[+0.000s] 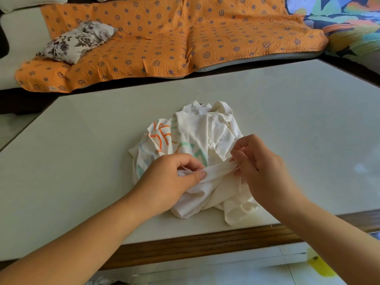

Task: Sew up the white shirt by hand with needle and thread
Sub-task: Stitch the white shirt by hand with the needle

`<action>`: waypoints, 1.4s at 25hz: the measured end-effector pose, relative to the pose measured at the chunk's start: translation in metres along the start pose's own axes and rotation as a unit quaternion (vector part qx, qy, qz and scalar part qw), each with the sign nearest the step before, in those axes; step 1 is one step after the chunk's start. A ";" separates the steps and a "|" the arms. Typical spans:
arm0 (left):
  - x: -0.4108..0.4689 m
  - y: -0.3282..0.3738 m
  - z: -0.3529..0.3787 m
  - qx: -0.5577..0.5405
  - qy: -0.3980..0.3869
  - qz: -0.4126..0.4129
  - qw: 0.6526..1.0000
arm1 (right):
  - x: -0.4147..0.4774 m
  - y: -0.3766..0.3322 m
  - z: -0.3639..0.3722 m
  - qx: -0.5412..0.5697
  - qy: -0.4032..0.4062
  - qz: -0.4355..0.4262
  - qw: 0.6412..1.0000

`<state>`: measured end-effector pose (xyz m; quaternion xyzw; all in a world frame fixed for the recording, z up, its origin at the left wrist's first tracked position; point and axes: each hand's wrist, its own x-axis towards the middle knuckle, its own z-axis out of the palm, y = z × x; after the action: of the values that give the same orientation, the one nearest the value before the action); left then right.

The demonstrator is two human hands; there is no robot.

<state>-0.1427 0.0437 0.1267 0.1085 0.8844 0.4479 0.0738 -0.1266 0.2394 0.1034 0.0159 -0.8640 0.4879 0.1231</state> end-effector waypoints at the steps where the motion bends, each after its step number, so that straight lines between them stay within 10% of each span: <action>1: 0.001 0.000 0.001 -0.015 0.001 0.001 1.000 | -0.001 -0.002 0.000 0.004 0.019 -0.014 1.000; 4: 0.002 -0.002 0.004 -0.073 0.004 -0.006 0.997 | -0.011 -0.016 -0.004 0.032 0.069 -0.099 0.992; 11: 0.001 -0.003 0.004 -0.154 -0.008 -0.020 0.988 | -0.022 -0.018 0.001 0.109 -0.147 0.044 0.982; 35: -0.003 0.000 0.006 -0.132 -0.011 0.016 0.991 | -0.022 -0.016 0.003 0.090 -0.113 0.075 0.987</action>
<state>-0.1385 0.0478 0.1234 0.1173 0.8147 0.5608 0.0902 -0.1030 0.2266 0.1106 0.0173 -0.8235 0.5669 -0.0140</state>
